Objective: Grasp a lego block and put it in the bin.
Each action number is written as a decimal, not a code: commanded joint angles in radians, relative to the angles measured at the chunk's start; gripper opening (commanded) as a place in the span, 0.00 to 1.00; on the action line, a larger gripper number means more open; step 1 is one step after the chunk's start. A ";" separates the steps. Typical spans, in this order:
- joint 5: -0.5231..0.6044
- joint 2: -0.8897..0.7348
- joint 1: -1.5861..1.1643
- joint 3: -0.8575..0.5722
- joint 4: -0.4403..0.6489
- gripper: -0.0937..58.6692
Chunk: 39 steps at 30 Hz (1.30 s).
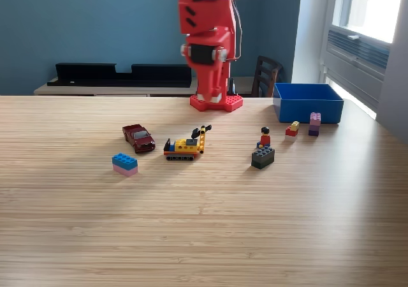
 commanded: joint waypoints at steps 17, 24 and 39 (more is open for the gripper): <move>-0.155 0.018 -1.101 -0.173 0.040 0.00; -0.176 0.015 -1.229 -0.127 0.034 0.00; -0.258 0.015 -1.322 -0.031 0.005 0.27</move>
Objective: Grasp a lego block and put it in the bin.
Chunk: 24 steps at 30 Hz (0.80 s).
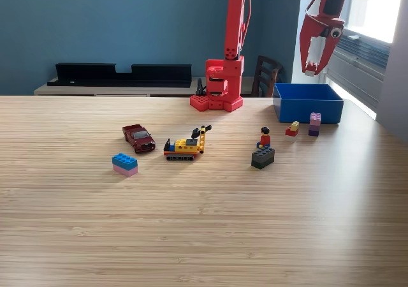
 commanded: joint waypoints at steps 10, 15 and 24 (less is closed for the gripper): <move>-0.026 0.015 0.015 -0.018 -0.002 0.47; 0.009 0.015 0.130 -0.054 0.000 0.04; 0.114 0.015 0.655 -0.172 0.002 0.00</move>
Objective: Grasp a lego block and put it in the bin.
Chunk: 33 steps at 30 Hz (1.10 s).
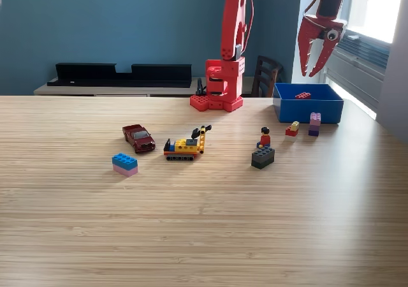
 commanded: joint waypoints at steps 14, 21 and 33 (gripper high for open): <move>-0.044 0.015 0.900 -0.184 0.000 0.00; -0.067 0.015 0.966 -0.153 0.000 0.00; -0.035 0.015 0.976 -0.158 0.000 0.00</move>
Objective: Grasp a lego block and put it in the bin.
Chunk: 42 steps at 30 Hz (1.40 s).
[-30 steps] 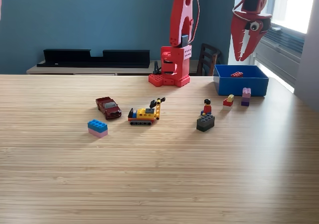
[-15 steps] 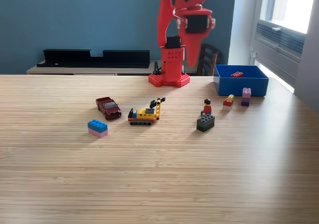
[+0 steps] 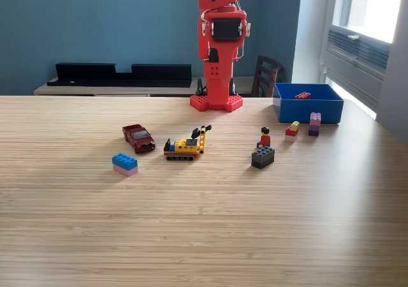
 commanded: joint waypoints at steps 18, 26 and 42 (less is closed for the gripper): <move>-0.008 0.015 0.006 -0.015 -0.126 0.00; 0.015 0.015 -0.132 0.003 -0.123 0.00; -0.213 0.032 -0.437 0.224 -0.250 0.10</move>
